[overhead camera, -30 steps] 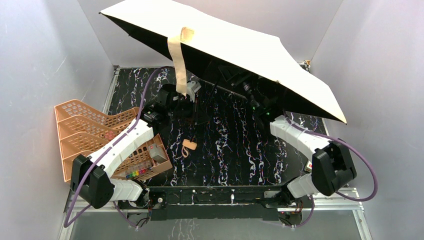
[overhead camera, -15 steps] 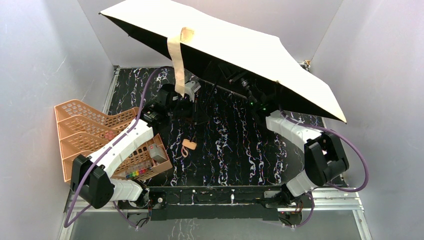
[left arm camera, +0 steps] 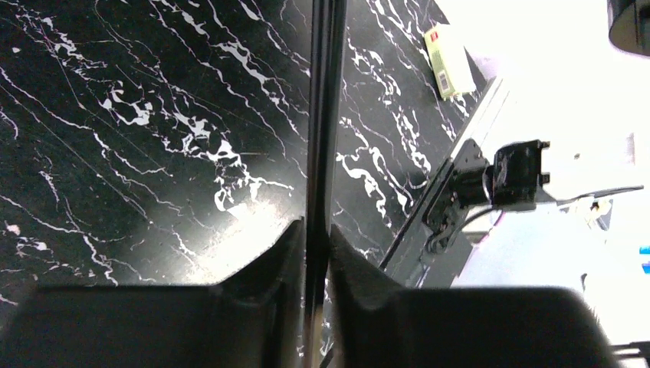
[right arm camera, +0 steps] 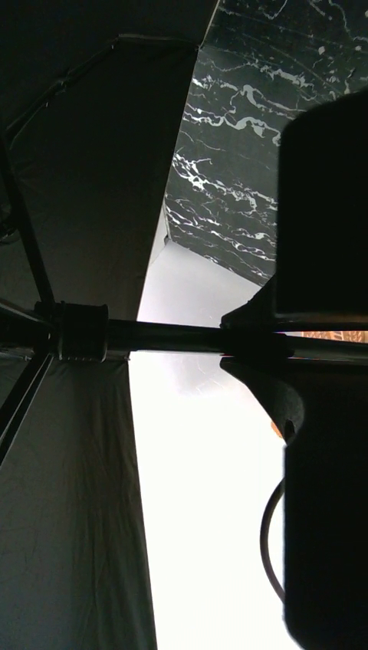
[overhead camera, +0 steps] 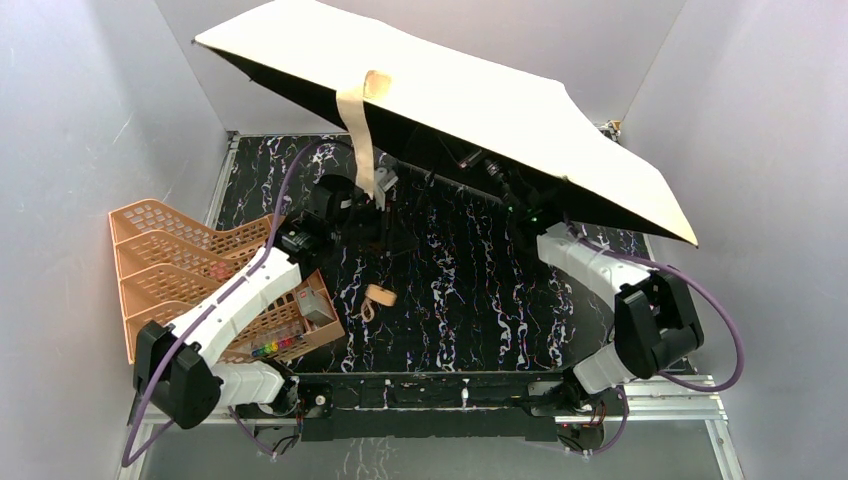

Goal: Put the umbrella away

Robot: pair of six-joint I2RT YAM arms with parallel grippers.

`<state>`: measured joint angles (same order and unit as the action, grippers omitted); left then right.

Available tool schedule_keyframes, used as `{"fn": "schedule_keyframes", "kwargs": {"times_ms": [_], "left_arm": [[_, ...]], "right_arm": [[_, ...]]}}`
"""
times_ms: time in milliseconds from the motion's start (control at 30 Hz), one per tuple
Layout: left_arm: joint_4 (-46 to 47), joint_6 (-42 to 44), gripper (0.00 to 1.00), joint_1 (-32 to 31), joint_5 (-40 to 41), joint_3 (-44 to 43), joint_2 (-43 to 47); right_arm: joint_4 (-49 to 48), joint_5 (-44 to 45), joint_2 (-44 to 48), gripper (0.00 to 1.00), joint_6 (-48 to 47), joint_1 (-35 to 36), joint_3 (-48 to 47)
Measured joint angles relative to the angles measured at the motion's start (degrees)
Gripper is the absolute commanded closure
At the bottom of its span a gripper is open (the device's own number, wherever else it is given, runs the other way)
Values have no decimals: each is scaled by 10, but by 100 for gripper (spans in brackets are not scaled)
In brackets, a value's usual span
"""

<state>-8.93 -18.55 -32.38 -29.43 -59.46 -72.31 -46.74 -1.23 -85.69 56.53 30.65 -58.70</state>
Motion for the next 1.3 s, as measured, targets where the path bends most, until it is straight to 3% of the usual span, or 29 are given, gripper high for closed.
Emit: {"fn": "schedule_keyframes", "kwargs": {"times_ms": [133,267,533,900,1067,1300], "left_arm": [[-5,-22,57,0,-6,18,38],[12,-53,47,1,-13,21,70],[108,-132,35,1,-43,11,66],[249,-212,33,-15,-68,-79,-5],[287,-226,43,-34,-59,-92,-26],[339,-252,89,-49,-58,-103,-59]], "right_arm": [[26,-21,29,100,-8,-7,4],[41,-50,60,100,3,-16,4],[2,-150,79,100,89,-18,4],[-136,-266,39,100,216,-17,-10],[-165,-276,40,100,226,-17,-14],[-178,-274,40,100,234,-20,-13]]}}
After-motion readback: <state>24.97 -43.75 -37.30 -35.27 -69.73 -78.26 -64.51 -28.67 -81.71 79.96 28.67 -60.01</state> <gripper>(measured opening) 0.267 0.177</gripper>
